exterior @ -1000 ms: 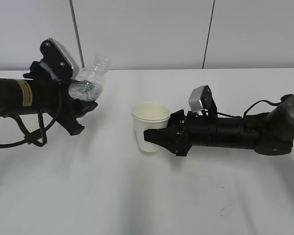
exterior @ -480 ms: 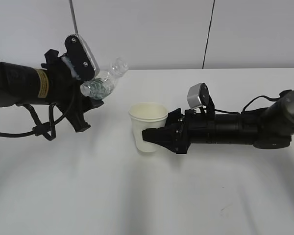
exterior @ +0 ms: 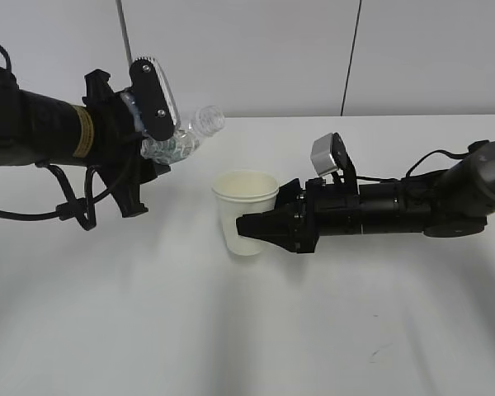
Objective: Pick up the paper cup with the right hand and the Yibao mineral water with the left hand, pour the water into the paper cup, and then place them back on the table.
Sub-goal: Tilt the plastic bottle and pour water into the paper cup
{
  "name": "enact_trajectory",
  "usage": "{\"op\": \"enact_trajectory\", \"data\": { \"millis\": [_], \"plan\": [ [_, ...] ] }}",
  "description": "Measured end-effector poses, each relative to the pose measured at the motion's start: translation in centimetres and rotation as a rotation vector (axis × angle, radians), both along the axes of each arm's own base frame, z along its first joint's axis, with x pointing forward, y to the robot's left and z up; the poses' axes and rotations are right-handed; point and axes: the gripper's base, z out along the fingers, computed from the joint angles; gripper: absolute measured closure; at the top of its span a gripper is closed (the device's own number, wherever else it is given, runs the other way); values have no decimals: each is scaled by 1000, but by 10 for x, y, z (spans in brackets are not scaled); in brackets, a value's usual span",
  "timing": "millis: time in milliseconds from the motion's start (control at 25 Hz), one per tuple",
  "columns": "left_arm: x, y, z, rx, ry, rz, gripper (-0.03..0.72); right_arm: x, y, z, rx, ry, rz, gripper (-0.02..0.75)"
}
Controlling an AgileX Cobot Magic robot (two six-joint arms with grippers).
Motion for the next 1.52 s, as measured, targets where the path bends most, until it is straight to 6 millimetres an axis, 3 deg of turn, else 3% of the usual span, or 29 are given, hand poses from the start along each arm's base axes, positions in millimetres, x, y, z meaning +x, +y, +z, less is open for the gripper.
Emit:
{"op": "enact_trajectory", "data": {
  "millis": [240,520,1520],
  "plan": [
    [0,-2,1,78,-22,-19,345,-1,2,0,-1,0,7,258],
    [-1,-4,2,141,-35,-17,352,-5,19,2,0,-8,53,258],
    [1,0,2,276,-90,-66,356,-3,19,3,14,-6,31,259]
  ]
}}
